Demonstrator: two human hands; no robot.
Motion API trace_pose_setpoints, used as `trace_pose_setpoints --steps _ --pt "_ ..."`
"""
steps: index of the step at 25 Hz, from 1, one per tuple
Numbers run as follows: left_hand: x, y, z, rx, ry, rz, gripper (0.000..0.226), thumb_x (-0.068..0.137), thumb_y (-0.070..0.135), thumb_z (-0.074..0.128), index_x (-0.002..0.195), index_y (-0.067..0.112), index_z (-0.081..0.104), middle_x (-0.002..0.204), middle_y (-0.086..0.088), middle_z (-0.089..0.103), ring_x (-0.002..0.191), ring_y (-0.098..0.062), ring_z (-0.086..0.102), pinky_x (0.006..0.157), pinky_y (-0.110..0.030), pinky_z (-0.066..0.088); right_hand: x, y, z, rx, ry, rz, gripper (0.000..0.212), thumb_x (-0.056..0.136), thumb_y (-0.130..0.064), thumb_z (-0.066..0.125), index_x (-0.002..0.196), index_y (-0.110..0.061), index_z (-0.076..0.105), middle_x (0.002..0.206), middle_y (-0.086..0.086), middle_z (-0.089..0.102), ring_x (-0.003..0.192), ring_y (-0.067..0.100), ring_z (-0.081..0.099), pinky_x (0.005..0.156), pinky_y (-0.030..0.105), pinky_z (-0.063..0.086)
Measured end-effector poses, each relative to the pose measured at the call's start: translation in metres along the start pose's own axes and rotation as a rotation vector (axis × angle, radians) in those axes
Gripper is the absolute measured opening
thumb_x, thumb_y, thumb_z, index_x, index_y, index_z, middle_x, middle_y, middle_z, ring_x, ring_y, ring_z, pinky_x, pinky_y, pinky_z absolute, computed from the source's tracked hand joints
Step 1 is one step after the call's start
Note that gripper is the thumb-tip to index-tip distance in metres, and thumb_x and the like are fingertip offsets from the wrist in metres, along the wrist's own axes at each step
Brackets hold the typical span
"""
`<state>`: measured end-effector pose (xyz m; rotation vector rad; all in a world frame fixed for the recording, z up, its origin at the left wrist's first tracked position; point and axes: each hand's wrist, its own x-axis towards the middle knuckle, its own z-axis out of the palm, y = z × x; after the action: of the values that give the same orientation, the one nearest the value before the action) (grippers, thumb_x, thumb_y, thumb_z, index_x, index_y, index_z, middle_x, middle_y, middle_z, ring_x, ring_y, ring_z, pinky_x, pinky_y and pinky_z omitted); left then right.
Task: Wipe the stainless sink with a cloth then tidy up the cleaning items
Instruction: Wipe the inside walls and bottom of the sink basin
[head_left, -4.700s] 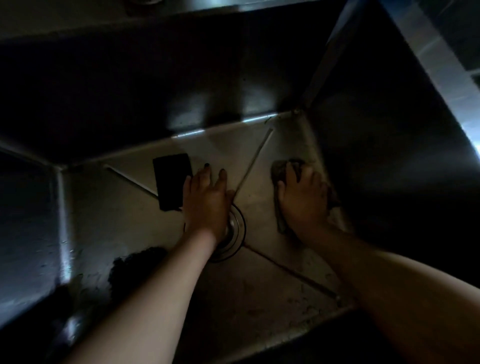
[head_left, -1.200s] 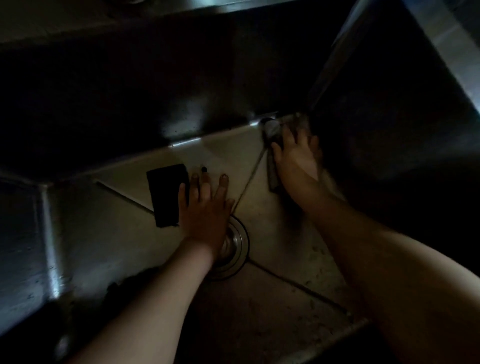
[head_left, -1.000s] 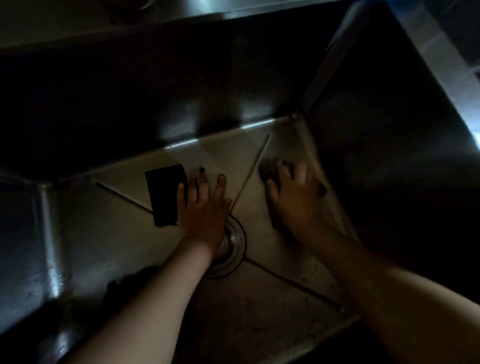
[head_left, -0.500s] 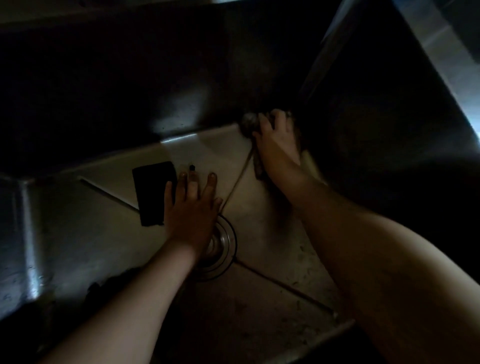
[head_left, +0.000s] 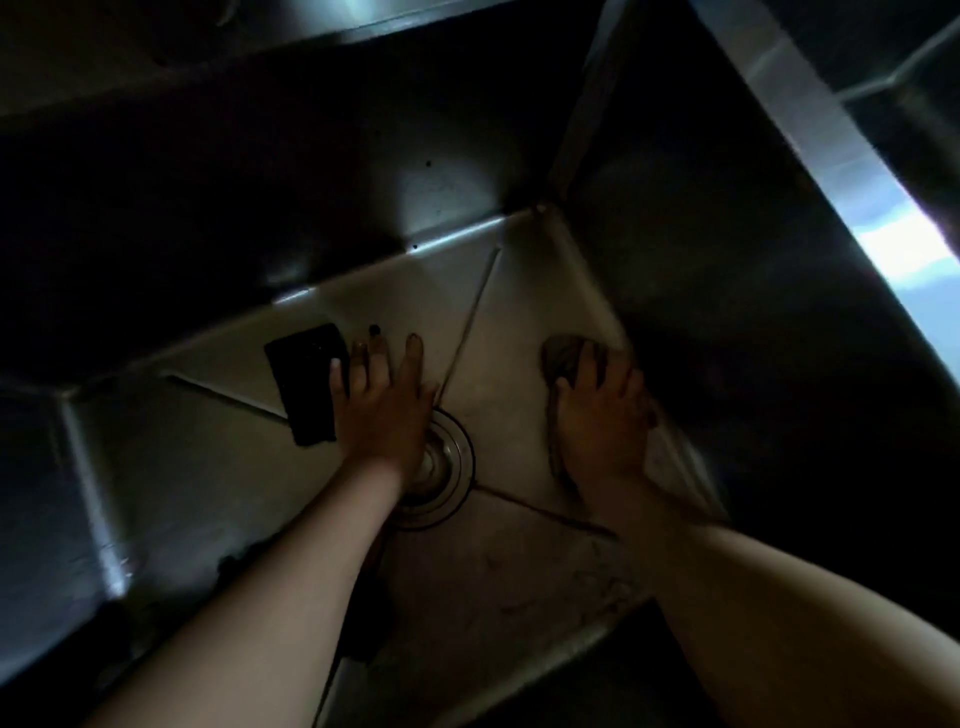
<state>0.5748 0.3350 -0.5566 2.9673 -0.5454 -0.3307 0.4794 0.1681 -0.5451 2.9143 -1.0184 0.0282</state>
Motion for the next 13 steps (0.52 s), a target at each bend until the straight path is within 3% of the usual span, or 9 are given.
trace_pose_setpoints --steps 3,7,10,13 --pt "-0.001 -0.006 -0.001 0.022 -0.026 0.042 0.058 0.093 0.048 0.035 0.145 0.03 0.017 0.153 -0.014 0.015 0.141 -0.03 0.011 0.112 -0.041 -0.003 -0.037 -0.027 -0.001 -0.07 -0.038 0.061 0.055 0.065 -0.035 0.079 0.109 -0.004 0.066 0.098 0.02 0.067 0.078 0.032 0.066 0.067 0.033 0.053" --pt "-0.002 -0.012 0.0 0.036 -0.026 0.091 0.058 0.093 0.047 0.032 0.145 0.031 0.013 0.153 -0.014 0.015 0.141 -0.029 0.011 0.111 -0.04 -0.004 -0.048 -0.066 0.002 0.075 0.04 -0.084 0.055 0.063 -0.033 0.079 0.11 -0.008 0.066 0.099 0.017 0.067 0.077 0.031 0.065 0.067 0.035 0.053" --pt "0.0 -0.013 0.002 0.037 -0.015 0.106 0.057 0.094 0.046 0.032 0.145 0.03 0.013 0.153 -0.015 0.016 0.141 -0.03 0.011 0.11 -0.04 -0.004 -0.026 -0.075 0.004 0.142 0.119 -0.193 0.04 0.076 -0.032 0.056 0.109 -0.013 0.067 0.097 0.014 0.068 0.075 0.03 0.064 0.066 0.034 0.052" --pt "-0.001 -0.014 0.002 0.05 -0.013 0.109 0.057 0.094 0.045 0.033 0.145 0.03 0.013 0.153 -0.015 0.016 0.14 -0.031 0.012 0.112 -0.041 -0.002 0.006 -0.064 0.006 0.161 -0.013 -0.14 0.045 0.085 -0.032 0.041 0.123 -0.012 0.057 0.109 0.018 0.06 0.092 0.035 0.057 0.078 0.039 0.047"
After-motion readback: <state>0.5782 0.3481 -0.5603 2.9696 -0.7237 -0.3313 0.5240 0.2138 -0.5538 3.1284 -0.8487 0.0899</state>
